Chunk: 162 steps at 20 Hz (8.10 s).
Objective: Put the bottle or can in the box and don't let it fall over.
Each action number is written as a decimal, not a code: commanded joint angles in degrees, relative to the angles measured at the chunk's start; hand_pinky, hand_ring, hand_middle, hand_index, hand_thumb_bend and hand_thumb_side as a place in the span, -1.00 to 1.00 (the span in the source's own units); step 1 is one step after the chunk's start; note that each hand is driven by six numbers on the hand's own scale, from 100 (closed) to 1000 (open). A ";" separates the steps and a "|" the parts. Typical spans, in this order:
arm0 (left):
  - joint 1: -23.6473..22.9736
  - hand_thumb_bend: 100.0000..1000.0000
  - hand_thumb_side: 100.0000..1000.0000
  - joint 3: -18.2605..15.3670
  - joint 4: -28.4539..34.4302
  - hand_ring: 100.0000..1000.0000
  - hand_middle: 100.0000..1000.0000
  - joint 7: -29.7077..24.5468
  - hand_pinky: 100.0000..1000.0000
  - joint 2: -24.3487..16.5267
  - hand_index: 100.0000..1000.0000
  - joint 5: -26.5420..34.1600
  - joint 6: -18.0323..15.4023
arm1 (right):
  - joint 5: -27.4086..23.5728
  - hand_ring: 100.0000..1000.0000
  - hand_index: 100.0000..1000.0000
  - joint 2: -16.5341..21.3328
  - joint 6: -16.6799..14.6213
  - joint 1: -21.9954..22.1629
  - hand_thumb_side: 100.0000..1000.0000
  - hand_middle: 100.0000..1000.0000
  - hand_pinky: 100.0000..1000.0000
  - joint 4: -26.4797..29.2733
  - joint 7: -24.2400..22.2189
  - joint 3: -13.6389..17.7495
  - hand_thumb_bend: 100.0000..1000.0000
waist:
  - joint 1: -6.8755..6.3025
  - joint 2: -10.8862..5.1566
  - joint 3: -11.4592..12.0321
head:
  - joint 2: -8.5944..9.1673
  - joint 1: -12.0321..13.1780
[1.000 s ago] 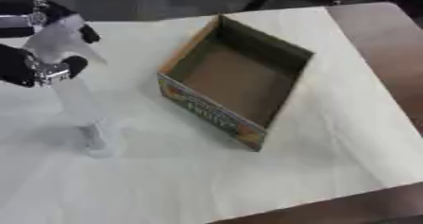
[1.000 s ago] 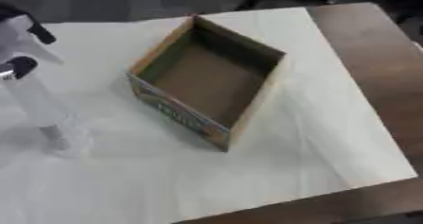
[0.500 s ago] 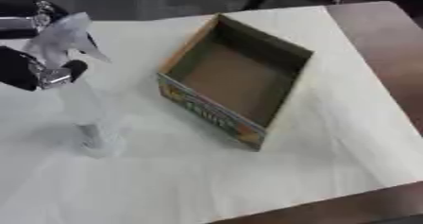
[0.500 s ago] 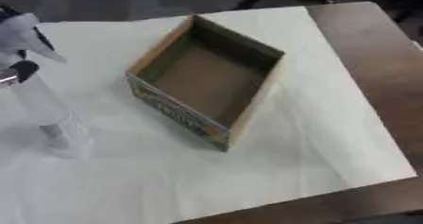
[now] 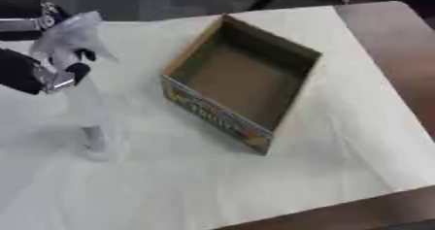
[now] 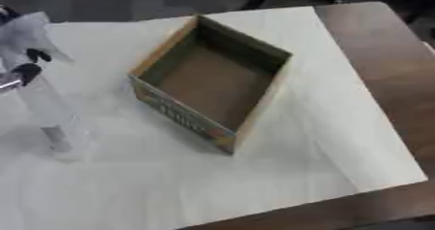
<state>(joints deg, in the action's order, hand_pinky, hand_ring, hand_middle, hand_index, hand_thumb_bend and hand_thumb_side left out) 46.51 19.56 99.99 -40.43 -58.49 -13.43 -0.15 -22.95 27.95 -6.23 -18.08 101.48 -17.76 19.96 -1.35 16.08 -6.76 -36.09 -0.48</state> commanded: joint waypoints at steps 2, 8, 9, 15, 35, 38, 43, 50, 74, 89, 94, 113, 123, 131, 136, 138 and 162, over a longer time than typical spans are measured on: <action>1.13 -1.00 -0.41 -0.55 0.09 -0.45 -0.21 0.73 -0.22 -1.15 0.15 0.13 0.46 | 0.19 1.00 0.80 1.10 -0.07 -0.23 -0.61 1.00 0.95 0.23 -0.27 0.63 -1.00 | 0.12 -0.96 -0.12 | 0.64 0.11; 1.56 -1.00 -0.59 -0.80 0.18 -0.50 -0.28 1.21 -0.27 -1.26 0.04 0.48 1.12 | 0.24 1.00 0.80 1.07 0.02 -0.14 -0.61 1.00 0.95 0.15 -0.50 0.62 -1.00 | 0.10 -1.14 0.00 | 0.63 0.02; 1.62 -1.00 -0.61 -0.87 0.21 -0.50 -0.29 1.26 -0.27 -1.31 0.04 0.57 1.23 | 0.25 1.00 0.80 1.08 0.02 -0.13 -0.61 1.00 0.95 0.14 -0.53 0.63 -1.00 | 0.09 -1.16 0.02 | 0.62 0.00; 2.19 -1.00 -0.85 -1.17 0.13 -0.67 -0.43 2.01 -0.47 -1.31 -0.11 1.44 2.68 | 0.25 1.00 0.80 1.03 0.21 -0.11 -0.60 1.00 0.95 0.06 -0.70 0.65 -1.00 | -0.03 -1.30 0.15 | 0.57 -0.11; 2.90 -1.00 -0.84 -1.11 0.78 -1.00 -1.00 4.14 -1.00 -1.24 -0.72 1.19 1.95 | 0.04 1.00 0.79 1.07 0.41 -0.11 -0.59 1.00 0.95 -0.03 -0.90 0.84 -1.00 | -0.17 -1.62 -0.02 | 0.45 -0.32; 3.06 -1.00 -0.83 -1.53 1.39 -1.00 -1.00 4.15 -1.00 -1.58 -0.73 1.87 1.43 | 0.01 1.00 0.79 1.15 0.38 -0.17 -0.57 1.00 0.95 -0.03 -0.97 0.83 -1.00 | -0.16 -1.73 -0.02 | 0.30 -0.45; 4.25 -1.00 -0.81 -2.61 2.33 -1.00 -1.00 3.57 -1.00 -2.10 -0.73 4.59 1.96 | -0.14 1.00 0.79 1.45 0.27 -0.25 -0.61 1.00 0.95 -0.04 -0.92 0.78 -1.00 | -0.15 -2.14 0.00 | -0.07 -0.61; 5.99 -1.00 -0.80 -3.88 3.61 -1.00 -1.00 3.53 -1.00 -2.50 -0.73 7.34 3.16 | -0.34 1.00 0.79 1.70 0.34 -0.26 -0.62 1.00 0.95 -0.05 -0.86 0.72 -1.00 | -0.32 -2.72 -0.05 | -0.38 -0.68; 16.54 -1.00 -0.82 -5.22 1.09 -1.00 -1.00 9.44 -1.00 1.59 -0.71 13.56 2.92 | -0.71 1.00 0.79 2.74 0.66 -0.51 -0.63 1.00 0.94 0.47 -0.38 1.00 -1.00 | -2.10 -3.57 -3.17 | -0.06 -0.13; 21.84 -1.00 -0.72 -4.70 -4.70 -1.00 -1.00 11.85 -1.00 6.31 -0.70 11.55 2.61 | -0.85 1.00 0.79 2.28 1.12 -1.97 -0.61 1.00 0.95 1.00 -0.55 0.93 -1.00 | -3.29 -2.04 -6.33 | 0.96 4.17; 21.66 -1.00 -0.74 -3.37 -5.75 -1.00 -1.00 12.58 -1.00 8.31 -0.69 9.42 1.94 | -1.14 1.00 0.79 1.79 1.39 -2.95 -0.61 1.00 0.95 1.25 -0.90 0.57 -1.00 | -3.47 -1.57 -7.51 | 1.32 7.22; 19.73 -1.00 -0.81 0.04 -10.77 -1.00 -0.74 14.63 -1.00 13.79 -0.10 3.22 -1.54 | -1.48 1.00 0.79 -0.08 2.21 -4.32 -0.57 1.00 0.96 1.48 -2.05 0.14 -1.00 | -3.71 0.41 -10.05 | 3.25 11.24; 18.52 -0.72 0.66 0.13 -11.70 0.59 0.52 9.48 0.45 13.65 0.76 0.63 -6.13 | -1.39 1.00 0.79 -0.13 2.09 -3.97 -0.56 1.00 0.96 1.29 -1.99 0.47 -1.00 | -3.63 0.62 -9.98 | 3.10 10.44; 17.80 -0.63 0.53 0.00 -12.44 0.66 0.55 5.05 0.57 13.37 0.78 -0.87 -8.69 | -1.46 1.00 0.79 -0.19 2.01 -3.69 -0.56 1.00 0.96 1.18 -1.88 0.60 -1.00 | -3.31 0.39 -9.85 | 2.93 10.37; 17.15 -0.64 0.52 0.14 -12.53 0.66 0.55 2.34 0.58 13.07 0.78 -0.52 -9.43 | -1.47 1.00 0.79 -0.25 2.05 -3.63 -0.56 1.00 0.96 1.09 -1.85 0.65 -1.00 | -3.21 0.26 -9.63 | 2.69 10.19; 16.89 -0.60 0.56 0.22 -12.48 0.66 0.56 0.77 0.58 12.97 0.79 -0.23 -9.79 | -1.47 1.00 0.79 -0.30 2.11 -3.71 -0.56 1.00 0.96 1.04 -1.85 0.65 -1.00 | -3.19 0.22 -9.54 | 2.68 10.14; 6.05 -1.00 0.50 -5.32 -4.37 0.32 0.42 5.60 0.33 2.94 0.68 10.07 -5.59 | -1.60 1.00 0.78 0.66 1.92 -2.61 -0.60 1.00 0.95 0.79 -0.95 1.07 -1.00 | -2.23 -2.13 -6.40 | -0.33 6.88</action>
